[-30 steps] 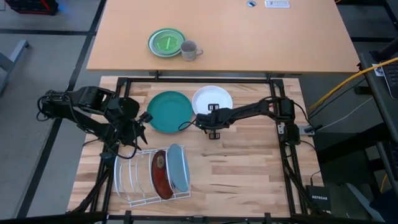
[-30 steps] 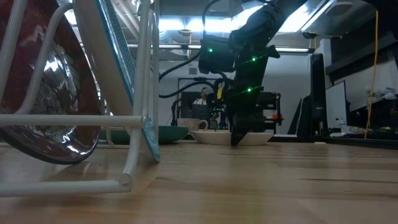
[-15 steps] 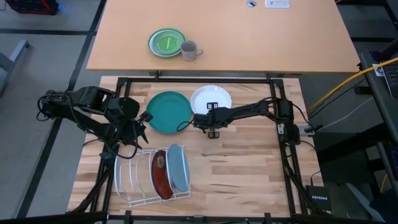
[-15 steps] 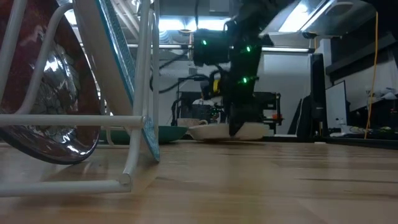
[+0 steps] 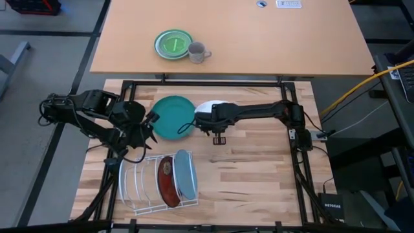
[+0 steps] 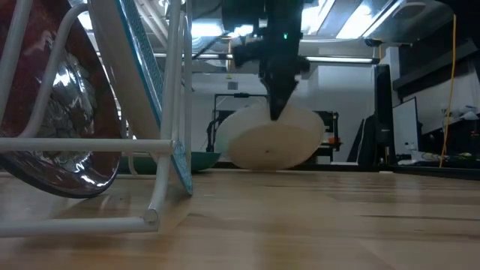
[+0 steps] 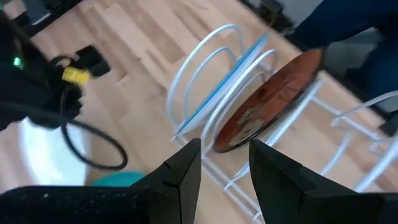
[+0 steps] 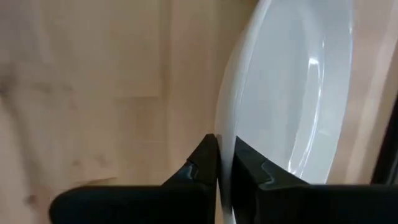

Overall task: Sort dishes
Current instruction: Put the white plate into the dish rack

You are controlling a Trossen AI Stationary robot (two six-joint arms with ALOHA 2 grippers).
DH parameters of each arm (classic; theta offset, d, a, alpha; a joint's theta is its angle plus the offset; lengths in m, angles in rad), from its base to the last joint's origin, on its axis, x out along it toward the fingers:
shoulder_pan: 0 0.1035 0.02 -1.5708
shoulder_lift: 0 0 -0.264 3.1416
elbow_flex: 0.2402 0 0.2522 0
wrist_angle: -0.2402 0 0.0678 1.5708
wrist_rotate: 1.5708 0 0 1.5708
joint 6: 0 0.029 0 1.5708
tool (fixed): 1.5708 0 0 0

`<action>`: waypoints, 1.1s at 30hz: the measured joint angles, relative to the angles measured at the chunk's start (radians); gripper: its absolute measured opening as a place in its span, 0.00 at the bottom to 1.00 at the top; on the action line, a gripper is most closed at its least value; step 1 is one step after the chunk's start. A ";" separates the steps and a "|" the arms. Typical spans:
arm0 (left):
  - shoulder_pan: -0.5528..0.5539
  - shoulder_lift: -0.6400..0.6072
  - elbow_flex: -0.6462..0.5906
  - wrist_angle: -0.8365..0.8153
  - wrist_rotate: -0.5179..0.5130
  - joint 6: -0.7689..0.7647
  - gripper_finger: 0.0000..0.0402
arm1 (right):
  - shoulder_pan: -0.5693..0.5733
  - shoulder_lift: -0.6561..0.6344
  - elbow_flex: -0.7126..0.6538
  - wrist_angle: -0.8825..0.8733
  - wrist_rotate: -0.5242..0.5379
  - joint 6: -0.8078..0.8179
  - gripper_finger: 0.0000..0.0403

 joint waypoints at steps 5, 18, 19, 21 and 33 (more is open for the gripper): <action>0.000 0.000 0.000 -0.001 -0.144 0.000 0.31 | 0.000 0.000 0.088 -0.059 -0.060 0.021 0.05; 0.046 0.000 0.000 -0.015 -0.362 -0.107 0.31 | -0.001 0.000 0.242 -0.086 -0.168 0.027 0.05; 0.057 0.000 0.000 -0.028 -0.367 -0.109 0.31 | -0.001 0.000 0.248 -0.085 -0.176 0.029 0.05; 0.082 -0.001 -0.011 -0.033 -0.378 -0.114 0.31 | -0.001 0.000 0.260 -0.085 -0.195 0.035 0.05; 0.218 0.000 -0.193 0.042 -0.426 0.075 0.31 | -0.002 -0.002 0.297 -0.082 -0.239 0.041 0.04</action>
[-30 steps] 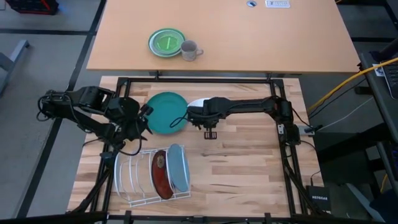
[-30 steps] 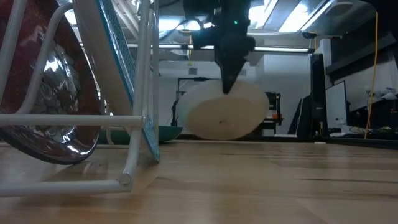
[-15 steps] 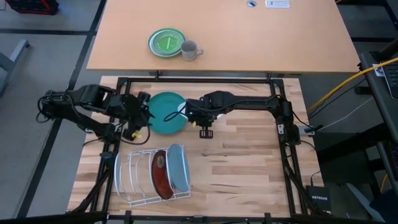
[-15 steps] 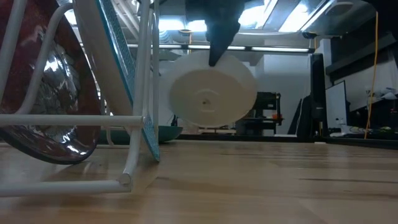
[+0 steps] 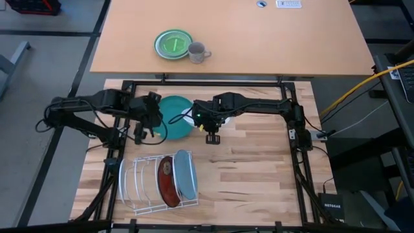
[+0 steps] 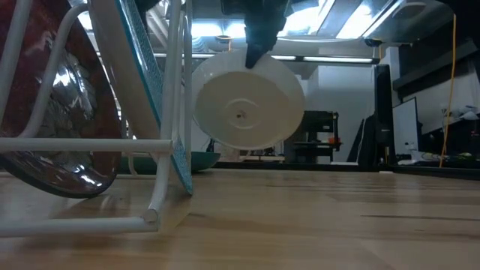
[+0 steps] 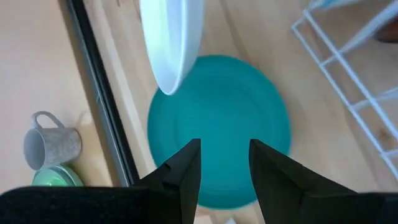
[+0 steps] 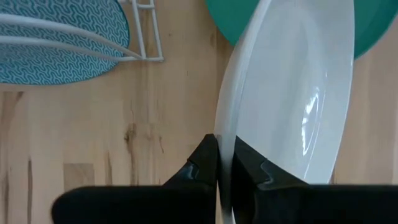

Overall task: Sort dishes
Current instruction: Put the white plate into the dish rack

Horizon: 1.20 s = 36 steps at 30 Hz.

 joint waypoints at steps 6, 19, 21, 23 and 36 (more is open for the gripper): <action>0.041 0.013 -0.109 0.181 0.001 0.016 0.32 | 0.000 -0.001 0.000 0.000 -0.018 0.010 0.04; 0.089 0.093 -0.181 0.408 0.007 0.046 0.58 | 0.000 -0.002 0.000 0.033 -0.026 0.017 0.04; 0.089 0.106 -0.182 0.436 0.037 0.042 0.59 | 0.000 -0.002 0.000 0.053 -0.026 0.016 0.04; 0.089 0.118 -0.182 0.456 0.071 0.043 0.59 | 0.000 -0.003 0.000 0.065 -0.026 0.016 0.04; 0.089 0.176 -0.182 0.516 0.118 0.043 0.59 | 0.000 -0.003 0.000 0.161 -0.049 0.017 0.04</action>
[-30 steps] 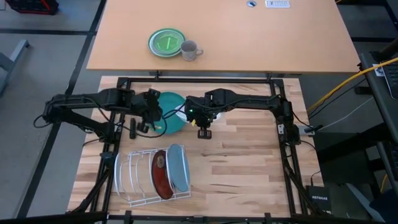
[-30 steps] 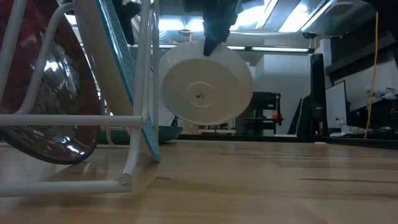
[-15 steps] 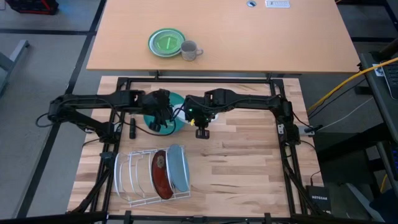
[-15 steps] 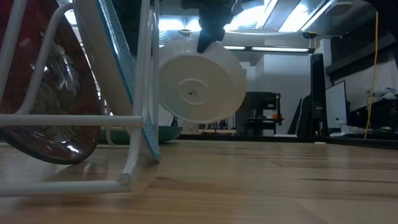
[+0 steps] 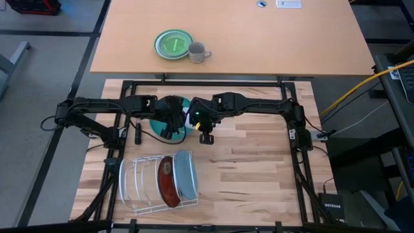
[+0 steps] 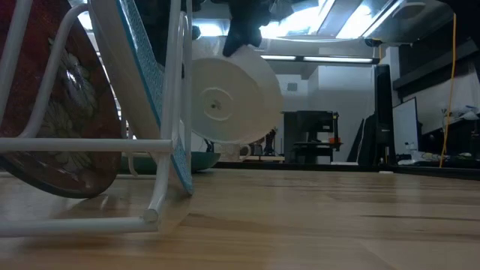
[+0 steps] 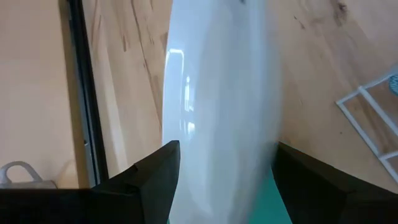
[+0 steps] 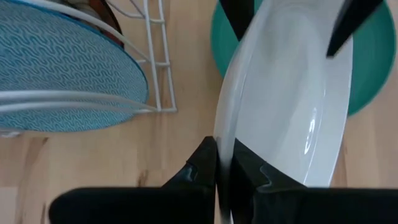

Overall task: Sort dishes
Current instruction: Put the white plate into the dish rack

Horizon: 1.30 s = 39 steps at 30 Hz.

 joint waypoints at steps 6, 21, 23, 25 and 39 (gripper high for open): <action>0.000 0.019 0.000 0.007 0.000 0.020 0.59 | 0.001 0.000 0.000 0.032 -0.015 0.001 0.04; -0.001 0.025 0.000 -0.008 -0.077 0.086 0.22 | -0.002 0.000 0.000 0.067 -0.036 0.002 0.04; -0.002 0.026 -0.001 -0.016 -0.082 0.116 0.14 | -0.002 0.000 0.000 0.069 -0.034 -0.012 0.05; -0.004 0.026 -0.002 -0.015 -0.080 0.122 0.14 | -0.001 0.000 0.001 0.068 -0.037 -0.008 0.07; -0.004 0.023 -0.002 -0.021 -0.096 0.117 0.14 | -0.001 -0.002 0.001 0.069 -0.041 -0.003 0.18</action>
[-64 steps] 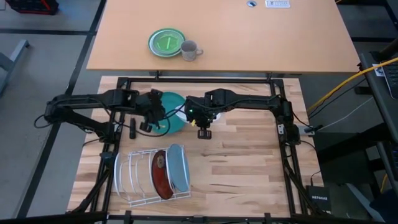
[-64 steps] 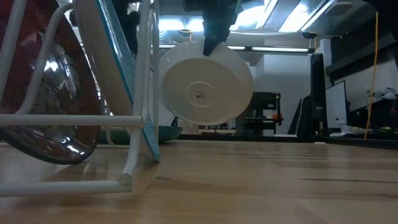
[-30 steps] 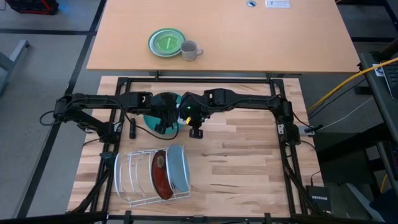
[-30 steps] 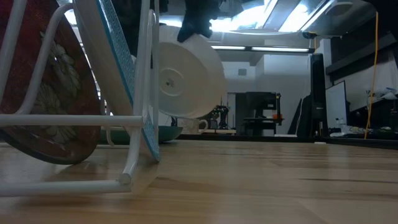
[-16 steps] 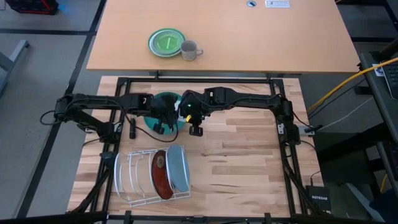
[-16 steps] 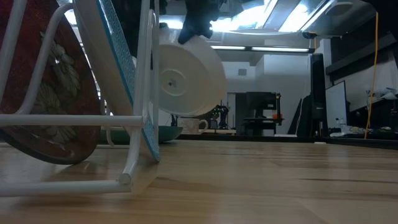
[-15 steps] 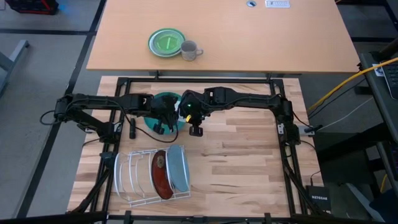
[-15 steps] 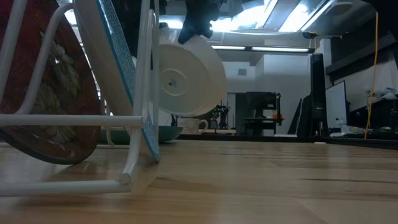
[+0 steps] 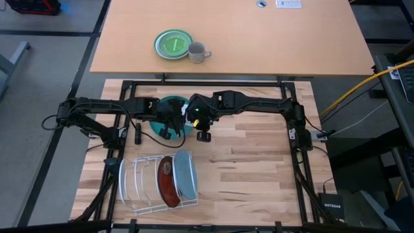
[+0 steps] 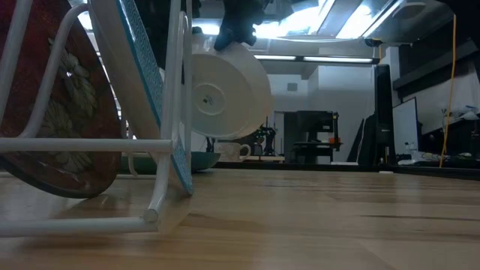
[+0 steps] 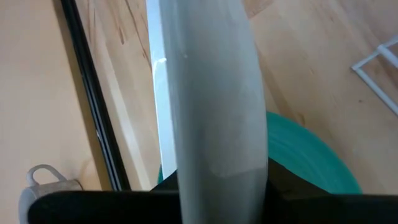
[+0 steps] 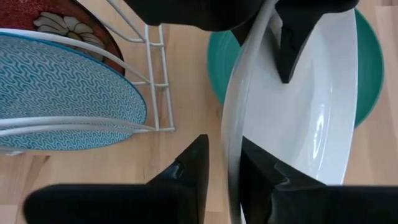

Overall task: Sort dishes
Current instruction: Put the white plate into the dish rack

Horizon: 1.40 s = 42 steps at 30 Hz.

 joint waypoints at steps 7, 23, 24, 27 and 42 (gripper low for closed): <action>0.000 -0.002 0.001 -0.008 -0.004 0.011 0.14 | 0.000 0.000 0.000 0.018 -0.002 0.003 0.18; -0.012 -0.023 0.002 -0.067 -0.039 0.017 0.14 | -0.007 0.000 0.000 0.012 0.005 -0.006 0.18; -0.015 -0.024 0.002 -0.079 -0.046 0.015 0.14 | -0.011 0.000 0.000 0.009 -0.009 -0.006 0.18; -0.025 -0.029 0.002 -0.128 -0.053 0.007 0.14 | -0.030 -0.002 0.000 0.000 -0.065 -0.005 0.18; -0.100 -0.106 0.002 -0.214 -0.212 -0.032 0.14 | -0.038 -0.028 -0.002 -0.010 -0.068 -0.069 0.18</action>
